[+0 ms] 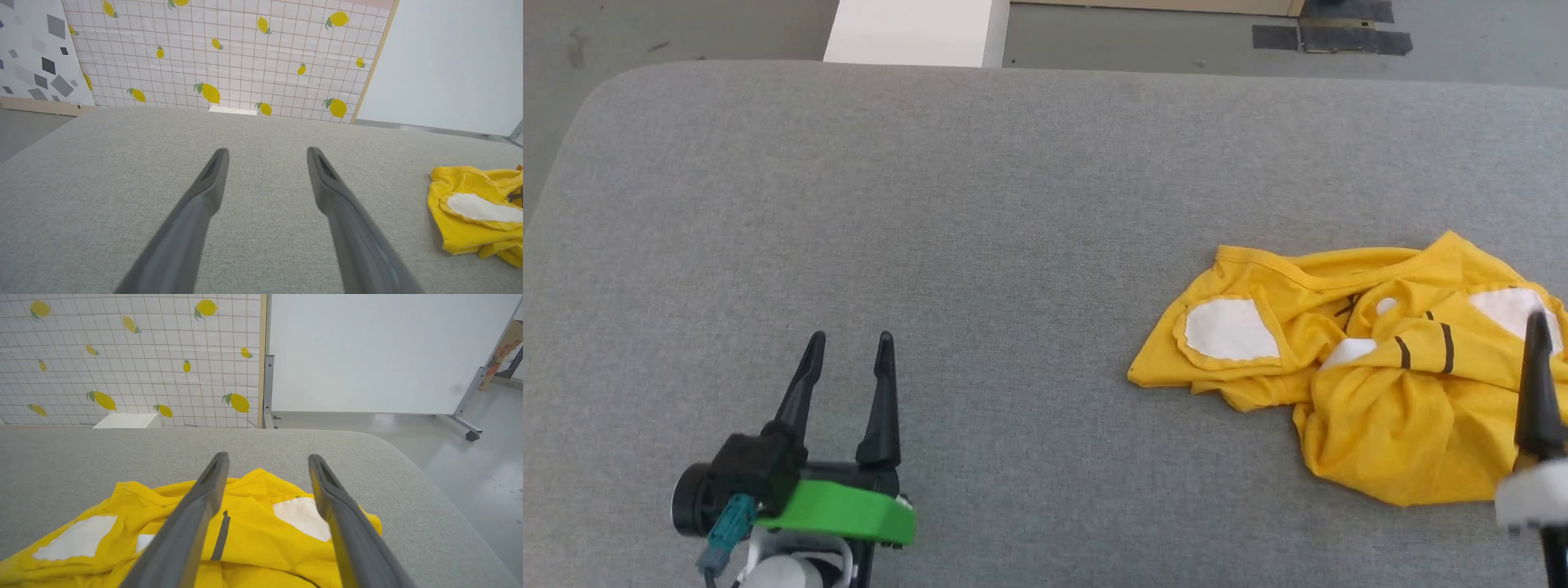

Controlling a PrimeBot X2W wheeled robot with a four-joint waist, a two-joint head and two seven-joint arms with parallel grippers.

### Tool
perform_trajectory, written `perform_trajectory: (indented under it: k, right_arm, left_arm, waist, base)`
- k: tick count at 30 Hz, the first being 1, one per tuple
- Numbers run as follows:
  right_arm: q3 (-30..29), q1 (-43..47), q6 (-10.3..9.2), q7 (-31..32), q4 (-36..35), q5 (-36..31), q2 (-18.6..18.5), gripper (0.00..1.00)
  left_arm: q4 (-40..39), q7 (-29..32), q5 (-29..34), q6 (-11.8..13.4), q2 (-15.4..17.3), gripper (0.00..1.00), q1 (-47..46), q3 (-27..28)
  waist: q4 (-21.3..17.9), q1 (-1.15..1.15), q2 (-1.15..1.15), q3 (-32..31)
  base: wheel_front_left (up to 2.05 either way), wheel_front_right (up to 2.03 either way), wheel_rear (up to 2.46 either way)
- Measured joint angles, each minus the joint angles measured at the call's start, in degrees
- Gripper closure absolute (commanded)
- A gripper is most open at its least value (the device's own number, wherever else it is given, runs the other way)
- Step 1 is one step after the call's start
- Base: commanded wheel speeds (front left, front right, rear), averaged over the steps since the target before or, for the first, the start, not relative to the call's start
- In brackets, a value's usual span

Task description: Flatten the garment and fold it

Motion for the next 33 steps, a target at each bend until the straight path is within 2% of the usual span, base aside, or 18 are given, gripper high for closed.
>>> perform_trajectory:
  k: [4, 8, 10, 14, 16, 23, 29, 33]
  right_arm:
    - [0.93, 4.66, 0.0, -3.83, 2.74, 4.45, 0.0, 0.0]
    - [2.23, 4.98, 0.0, -5.82, 3.7, 4.74, 0.02, 0.0]
    - [1.88, 4.55, 0.0, -6.22, 3.37, 4.04, 0.03, 0.0]
    - [0.71, 2.03, 0.0, -6.01, 1.53, 3.12, 0.02, 0.0]
    - [-0.07, 0.86, 0.0, -5.71, 0.27, 2.91, 0.02, 0.0]
    - [-1.99, -1.16, 0.0, -4.59, -2.66, 2.71, 0.01, 0.0]
    - [-1.56, -2.91, 0.0, -4.2, -3.81, 3.21, 0.01, 0.0]
    - [-0.92, -3.97, 0.0, -4.27, -4.05, 3.53, 0.03, 0.0]
  left_arm:
    - [-1.08, -0.04, 0.15, 0.21, 0.0, 0.0, 1.3, 0.52]
    - [-1.57, 0.71, 0.47, 0.26, 0.44, 0.0, 0.72, -0.15]
    - [-2.0, 2.48, 0.7, -0.52, 0.75, 0.0, -1.05, -1.07]
    - [-2.24, 9.75, 0.77, -3.05, 2.08, 0.0, -8.78, -5.0]
    - [-1.4, 15.41, 1.58, -4.14, 3.15, 0.0, -13.37, -8.46]
    - [2.5, 31.42, -3.19, -5.19, 3.46, 0.0, -25.87, -20.56]
    - [6.75, 39.17, -7.53, -5.22, 5.41, 0.0, -32.66, -29.75]
    - [9.99, 41.77, -8.87, -5.22, 6.42, 0.0, -34.88, -32.7]
  waist:
    - [-0.78, 0.0, 0.0, -0.1]
    - [-1.94, 0.0, 0.0, 0.18]
    - [-2.36, 0.0, 0.0, 0.45]
    - [-2.91, 0.0, 0.0, 1.46]
    - [-3.07, 0.0, 0.0, 2.21]
    - [-3.4, 0.0, 0.0, 5.77]
    - [-4.01, 0.0, 0.0, 9.68]
    - [-4.85, 0.0, 0.0, 12.28]
  base:
    - [0.0, 0.0, 0.0]
    - [0.0, 0.0, 0.0]
    - [0.0, 0.0, 0.0]
    - [0.0, 0.0, 0.0]
    - [0.0, 0.0, 0.0]
    - [0.0, 0.0, 0.0]
    - [0.0, 0.0, 0.0]
    - [0.0, 0.0, 0.0]
